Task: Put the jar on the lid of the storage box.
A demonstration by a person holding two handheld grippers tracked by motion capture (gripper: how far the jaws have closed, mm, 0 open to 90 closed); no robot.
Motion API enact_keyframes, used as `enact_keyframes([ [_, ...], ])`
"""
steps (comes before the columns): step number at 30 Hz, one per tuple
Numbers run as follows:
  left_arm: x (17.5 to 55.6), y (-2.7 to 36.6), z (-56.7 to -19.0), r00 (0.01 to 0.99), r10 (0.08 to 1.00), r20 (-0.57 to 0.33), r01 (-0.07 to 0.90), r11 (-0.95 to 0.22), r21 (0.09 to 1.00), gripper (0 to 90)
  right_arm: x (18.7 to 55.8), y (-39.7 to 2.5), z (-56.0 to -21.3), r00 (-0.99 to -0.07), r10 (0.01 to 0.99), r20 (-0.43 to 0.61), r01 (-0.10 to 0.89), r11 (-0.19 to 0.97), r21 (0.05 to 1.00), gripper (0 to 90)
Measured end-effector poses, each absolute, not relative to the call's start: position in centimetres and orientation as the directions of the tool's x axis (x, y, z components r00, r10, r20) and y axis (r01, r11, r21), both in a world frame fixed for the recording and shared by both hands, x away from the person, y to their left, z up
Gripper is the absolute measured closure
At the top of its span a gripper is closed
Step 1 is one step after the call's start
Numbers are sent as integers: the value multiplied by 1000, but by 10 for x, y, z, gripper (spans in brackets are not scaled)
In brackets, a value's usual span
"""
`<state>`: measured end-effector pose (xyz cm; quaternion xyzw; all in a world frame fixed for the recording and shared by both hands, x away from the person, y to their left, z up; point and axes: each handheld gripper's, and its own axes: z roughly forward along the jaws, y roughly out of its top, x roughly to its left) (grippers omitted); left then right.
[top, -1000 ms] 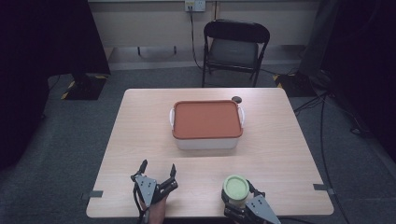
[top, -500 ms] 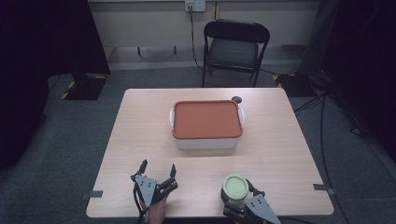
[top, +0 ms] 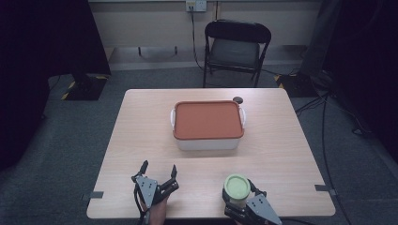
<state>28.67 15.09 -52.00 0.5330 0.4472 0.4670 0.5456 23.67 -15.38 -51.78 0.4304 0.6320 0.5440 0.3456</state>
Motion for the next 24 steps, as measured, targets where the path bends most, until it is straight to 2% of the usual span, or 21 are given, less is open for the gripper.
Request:
enact_keyframes([
  [24, 287, 151, -520, 164, 986, 10, -33, -4, 999, 22, 246, -151, -501, -384, 923, 9, 141, 49, 989, 110],
])
